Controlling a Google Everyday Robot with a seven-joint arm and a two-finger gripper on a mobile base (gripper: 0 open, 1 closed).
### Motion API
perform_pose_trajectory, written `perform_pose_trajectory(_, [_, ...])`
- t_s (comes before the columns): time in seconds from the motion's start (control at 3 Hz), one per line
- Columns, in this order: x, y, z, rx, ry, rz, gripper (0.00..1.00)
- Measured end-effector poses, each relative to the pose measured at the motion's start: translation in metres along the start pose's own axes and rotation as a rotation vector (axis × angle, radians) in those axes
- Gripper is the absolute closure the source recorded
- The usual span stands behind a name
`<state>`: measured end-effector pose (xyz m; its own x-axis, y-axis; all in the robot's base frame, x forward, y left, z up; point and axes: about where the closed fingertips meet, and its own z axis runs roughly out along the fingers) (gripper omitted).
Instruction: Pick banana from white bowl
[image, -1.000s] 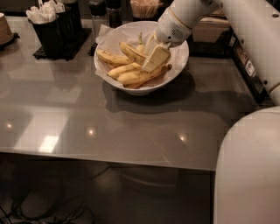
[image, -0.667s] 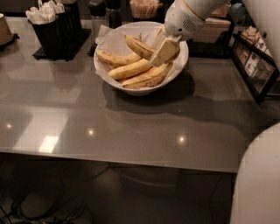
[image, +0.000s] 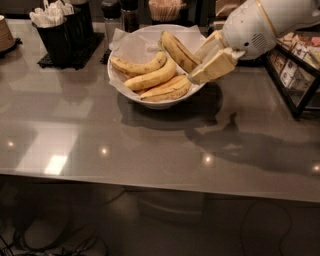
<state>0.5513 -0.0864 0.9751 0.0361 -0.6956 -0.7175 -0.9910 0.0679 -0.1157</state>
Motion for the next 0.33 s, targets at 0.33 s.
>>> perform_pose_trajectory(0.33, [0.0181, 0.0263, -0.0219, 0.037, -0.118, 0.045, 1.0])
